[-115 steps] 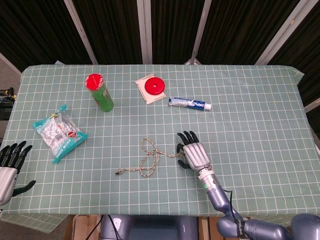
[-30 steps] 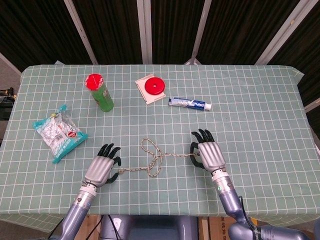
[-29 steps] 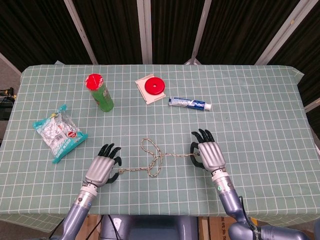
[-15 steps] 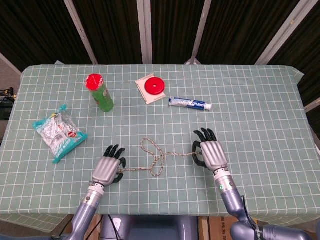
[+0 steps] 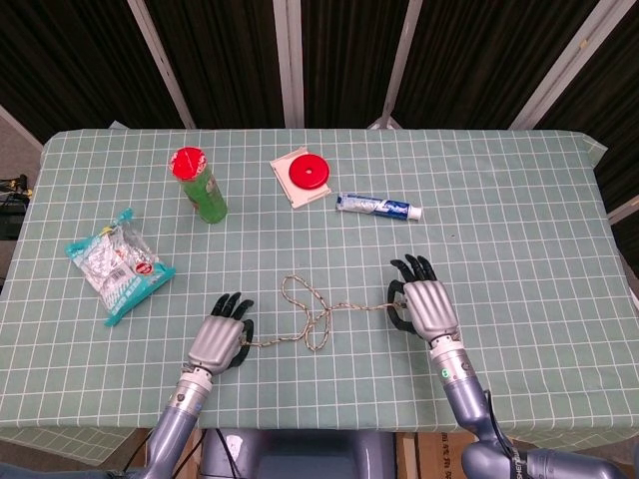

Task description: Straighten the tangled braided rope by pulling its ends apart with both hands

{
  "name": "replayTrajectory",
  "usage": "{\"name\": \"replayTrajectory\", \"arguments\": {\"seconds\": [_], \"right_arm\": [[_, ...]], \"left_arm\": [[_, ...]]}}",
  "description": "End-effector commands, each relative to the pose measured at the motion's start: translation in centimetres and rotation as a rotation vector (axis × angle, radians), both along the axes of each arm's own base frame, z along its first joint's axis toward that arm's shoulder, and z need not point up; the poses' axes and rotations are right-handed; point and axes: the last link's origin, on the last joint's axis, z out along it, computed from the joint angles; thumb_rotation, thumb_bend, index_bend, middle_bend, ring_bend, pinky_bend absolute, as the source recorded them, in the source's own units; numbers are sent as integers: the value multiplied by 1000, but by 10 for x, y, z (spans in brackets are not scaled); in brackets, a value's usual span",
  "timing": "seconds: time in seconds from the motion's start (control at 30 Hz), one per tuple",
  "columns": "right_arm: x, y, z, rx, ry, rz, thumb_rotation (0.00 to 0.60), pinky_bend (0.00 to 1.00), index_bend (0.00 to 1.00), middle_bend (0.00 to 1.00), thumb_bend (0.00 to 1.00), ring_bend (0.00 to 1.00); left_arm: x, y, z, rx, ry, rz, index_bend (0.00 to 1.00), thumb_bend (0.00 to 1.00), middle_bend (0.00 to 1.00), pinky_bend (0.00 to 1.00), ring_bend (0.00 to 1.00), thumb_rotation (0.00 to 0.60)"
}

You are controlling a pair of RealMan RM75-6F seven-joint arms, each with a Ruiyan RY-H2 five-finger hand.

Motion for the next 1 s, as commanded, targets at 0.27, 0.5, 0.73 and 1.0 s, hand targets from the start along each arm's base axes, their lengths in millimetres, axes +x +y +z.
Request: {"name": "replayTrajectory", "arguments": {"seconds": [0.27,0.5,0.73,1.0], "right_arm": [[-3,0,7,-15,9,-1,600,0,610,180,487,0],[-17,-4,40,-95,-8,-30,600,0,612,180,487,0],[-52,-5,87,-199,0,-108,600,0,614,181,491,0],[-94,7,124,-274,-31,-226,600,0,615,183,495,0]], "left_arm": [[-5,7,13,39,11,-3,581,522,141,0,0,600],[-14,20,52,112,10,1,583,521,141,0,0,600],[-26,18,104,179,-1,2,585,521,141,0,0,600],[-54,1,161,262,-68,71,586,521,142,0,0,600]]}}
